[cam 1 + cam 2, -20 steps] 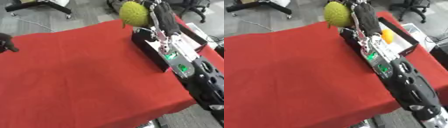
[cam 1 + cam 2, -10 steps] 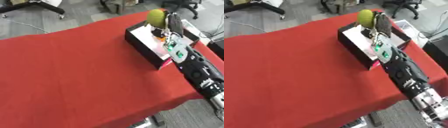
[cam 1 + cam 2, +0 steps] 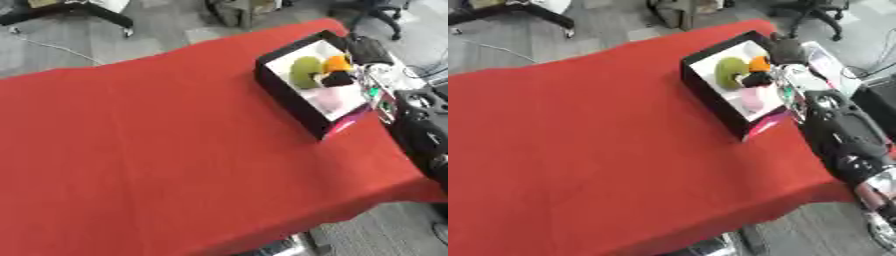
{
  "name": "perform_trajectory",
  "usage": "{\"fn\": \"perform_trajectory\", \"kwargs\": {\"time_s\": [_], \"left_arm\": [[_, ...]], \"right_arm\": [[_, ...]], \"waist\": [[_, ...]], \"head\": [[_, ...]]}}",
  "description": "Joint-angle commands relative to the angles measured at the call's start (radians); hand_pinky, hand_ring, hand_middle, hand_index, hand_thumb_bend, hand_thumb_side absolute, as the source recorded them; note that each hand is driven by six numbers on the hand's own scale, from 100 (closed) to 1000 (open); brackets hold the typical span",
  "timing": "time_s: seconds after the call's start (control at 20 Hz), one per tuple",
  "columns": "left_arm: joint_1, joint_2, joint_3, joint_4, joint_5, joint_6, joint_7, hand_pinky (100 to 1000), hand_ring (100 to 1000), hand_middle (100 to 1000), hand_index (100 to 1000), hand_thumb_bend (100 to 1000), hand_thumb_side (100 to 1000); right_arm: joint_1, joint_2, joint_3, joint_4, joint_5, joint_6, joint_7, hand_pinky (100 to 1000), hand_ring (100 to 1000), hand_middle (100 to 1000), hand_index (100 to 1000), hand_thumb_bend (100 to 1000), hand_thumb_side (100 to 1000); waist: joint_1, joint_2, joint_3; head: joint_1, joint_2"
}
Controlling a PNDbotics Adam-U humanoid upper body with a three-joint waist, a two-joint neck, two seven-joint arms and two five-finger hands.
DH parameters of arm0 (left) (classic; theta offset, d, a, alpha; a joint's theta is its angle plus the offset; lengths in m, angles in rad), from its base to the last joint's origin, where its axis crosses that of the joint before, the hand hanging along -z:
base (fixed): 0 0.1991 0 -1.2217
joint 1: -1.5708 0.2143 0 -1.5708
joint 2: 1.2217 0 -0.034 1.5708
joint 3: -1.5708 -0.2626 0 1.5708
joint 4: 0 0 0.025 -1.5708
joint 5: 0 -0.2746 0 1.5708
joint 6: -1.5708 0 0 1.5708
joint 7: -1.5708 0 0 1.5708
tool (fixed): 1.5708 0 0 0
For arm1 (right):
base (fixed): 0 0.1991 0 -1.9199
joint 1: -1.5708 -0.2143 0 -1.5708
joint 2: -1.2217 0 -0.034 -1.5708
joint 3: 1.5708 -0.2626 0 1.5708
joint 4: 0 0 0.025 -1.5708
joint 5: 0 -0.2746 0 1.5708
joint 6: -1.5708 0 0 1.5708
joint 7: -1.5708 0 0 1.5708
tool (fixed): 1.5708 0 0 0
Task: Pick up the objects with one hand, pass them to the other hand, and then place them into the box on the other side of the table.
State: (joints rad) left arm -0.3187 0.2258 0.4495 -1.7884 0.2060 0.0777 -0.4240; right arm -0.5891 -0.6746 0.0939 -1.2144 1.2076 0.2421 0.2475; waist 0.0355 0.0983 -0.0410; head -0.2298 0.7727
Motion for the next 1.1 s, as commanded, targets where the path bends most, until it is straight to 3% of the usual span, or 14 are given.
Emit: {"fn": "perform_trajectory", "kwargs": {"time_s": [0.05,0.2,0.3,0.4,0.55,0.8,1.1], "left_arm": [[0.002,-0.015,0.012,-0.061,0.001,0.012,0.002,672,514,505,685,328,701],[0.008,-0.045,0.009,-0.111,0.009,0.01,0.022,674,518,509,687,324,678],[0.005,-0.066,-0.001,-0.144,0.015,0.008,0.041,674,520,511,688,324,672],[0.002,-0.091,-0.012,-0.175,0.013,0.013,0.049,676,523,513,690,327,664],[-0.002,-0.125,-0.024,-0.206,0.008,0.021,0.058,679,527,517,692,346,661],[0.012,-0.173,-0.044,-0.211,0.028,0.007,0.043,685,540,526,698,387,639],[0.06,-0.216,-0.068,-0.212,0.023,0.006,0.026,698,558,529,697,385,654]], "right_arm": [[0.033,-0.033,-0.076,-0.233,0.084,0.019,-0.008,986,996,973,982,501,638],[0.098,0.063,-0.145,-0.447,0.053,0.088,-0.207,825,835,911,1000,302,573],[0.132,0.151,-0.157,-0.553,-0.021,0.111,-0.362,784,807,890,1000,234,542],[0.161,0.237,-0.149,-0.627,-0.108,0.1,-0.498,740,775,865,1000,192,544],[0.192,0.337,-0.123,-0.679,-0.206,0.052,-0.633,709,753,848,1000,171,565],[0.232,0.455,-0.06,-0.694,-0.297,-0.038,-0.729,674,724,836,1000,148,594],[0.273,0.527,-0.012,-0.663,-0.403,-0.101,-0.784,642,694,826,1000,132,618]], "waist": [[-0.001,-0.016,-0.005],[0.003,-0.015,-0.01],[0.007,-0.015,-0.015],[0.009,-0.015,-0.017],[0.011,-0.013,-0.02],[0.01,-0.013,-0.019],[0.004,-0.008,-0.017]], "head": [[0.073,-0.003],[0.197,-0.003],[0.265,-0.003],[0.309,-0.003],[0.353,-0.003],[0.377,-0.003],[0.355,-0.003]]}}
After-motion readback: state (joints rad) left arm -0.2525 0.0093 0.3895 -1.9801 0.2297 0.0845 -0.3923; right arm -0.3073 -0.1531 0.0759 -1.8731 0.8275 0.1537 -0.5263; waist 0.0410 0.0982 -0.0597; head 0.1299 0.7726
